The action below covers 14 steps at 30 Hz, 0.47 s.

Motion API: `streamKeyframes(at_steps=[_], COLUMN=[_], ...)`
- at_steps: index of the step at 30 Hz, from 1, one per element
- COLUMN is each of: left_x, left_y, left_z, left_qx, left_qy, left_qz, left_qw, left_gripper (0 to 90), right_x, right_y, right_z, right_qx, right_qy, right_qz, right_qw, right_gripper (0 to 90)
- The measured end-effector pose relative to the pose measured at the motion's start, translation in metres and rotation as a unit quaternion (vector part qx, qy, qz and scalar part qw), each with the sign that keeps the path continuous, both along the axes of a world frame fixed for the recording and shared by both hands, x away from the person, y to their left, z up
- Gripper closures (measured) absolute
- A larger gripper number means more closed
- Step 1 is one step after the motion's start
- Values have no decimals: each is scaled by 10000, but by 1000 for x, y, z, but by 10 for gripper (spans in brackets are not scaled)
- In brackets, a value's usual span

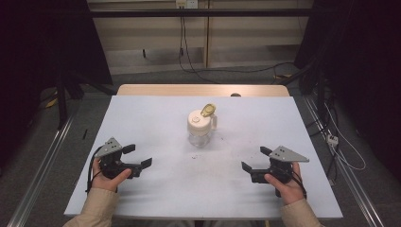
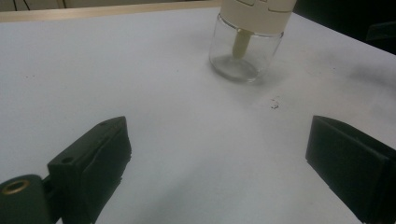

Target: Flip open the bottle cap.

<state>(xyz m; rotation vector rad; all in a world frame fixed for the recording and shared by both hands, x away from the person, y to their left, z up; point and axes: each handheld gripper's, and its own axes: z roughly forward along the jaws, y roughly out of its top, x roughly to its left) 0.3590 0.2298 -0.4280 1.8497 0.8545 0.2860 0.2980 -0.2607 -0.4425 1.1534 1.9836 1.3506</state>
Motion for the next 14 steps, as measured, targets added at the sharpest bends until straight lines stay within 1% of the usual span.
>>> streamKeyframes(at_steps=[4, 9, 14], left_x=[0, 0, 1], left_y=[0, 1, 1], left_z=[-2, -1, -1], left_qx=[36, -13, -14], left_qy=[13, -3, -9], left_qz=[9, 25, 51], left_qw=[10000, 10000, 10000], left_gripper=[60, 61, 61], right_x=[-1, -4, -5], right_y=[-1, -5, -8], right_z=[0, -1, -3], right_qx=[-38, -46, -73], right_qy=[-26, -29, 4], right_qz=[-16, -15, -53], right_qw=[10000, 10000, 10000], right_gripper=[62, 61, 62])
